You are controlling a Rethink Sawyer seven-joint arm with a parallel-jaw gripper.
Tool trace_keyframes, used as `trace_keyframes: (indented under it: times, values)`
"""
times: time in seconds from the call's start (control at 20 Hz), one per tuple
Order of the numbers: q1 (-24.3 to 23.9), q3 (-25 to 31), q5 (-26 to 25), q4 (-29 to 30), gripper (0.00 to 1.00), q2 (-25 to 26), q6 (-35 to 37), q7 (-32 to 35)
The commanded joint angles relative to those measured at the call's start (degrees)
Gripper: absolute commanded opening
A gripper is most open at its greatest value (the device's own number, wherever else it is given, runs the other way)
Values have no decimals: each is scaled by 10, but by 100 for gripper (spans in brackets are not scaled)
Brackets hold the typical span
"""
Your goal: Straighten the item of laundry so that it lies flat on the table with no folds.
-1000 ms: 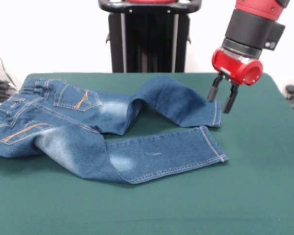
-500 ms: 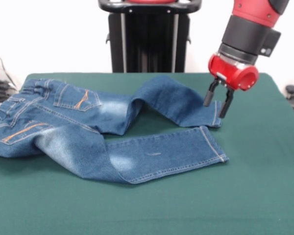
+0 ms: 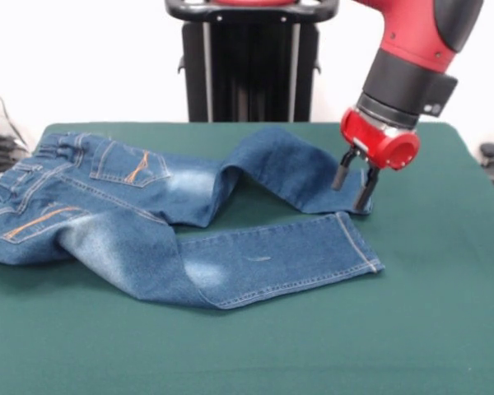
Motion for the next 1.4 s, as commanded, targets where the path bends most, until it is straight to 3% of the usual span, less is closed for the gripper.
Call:
trace_keyframes:
  times: [0.05, 0.7, 1.4]
  values:
    - [33, 75, 49, -9, 100, 58, -11, 169]
    - [83, 41, 87, -37, 100, 82, 45, 192]
    - [18, 122, 76, 0, 100, 55, -46, 140]
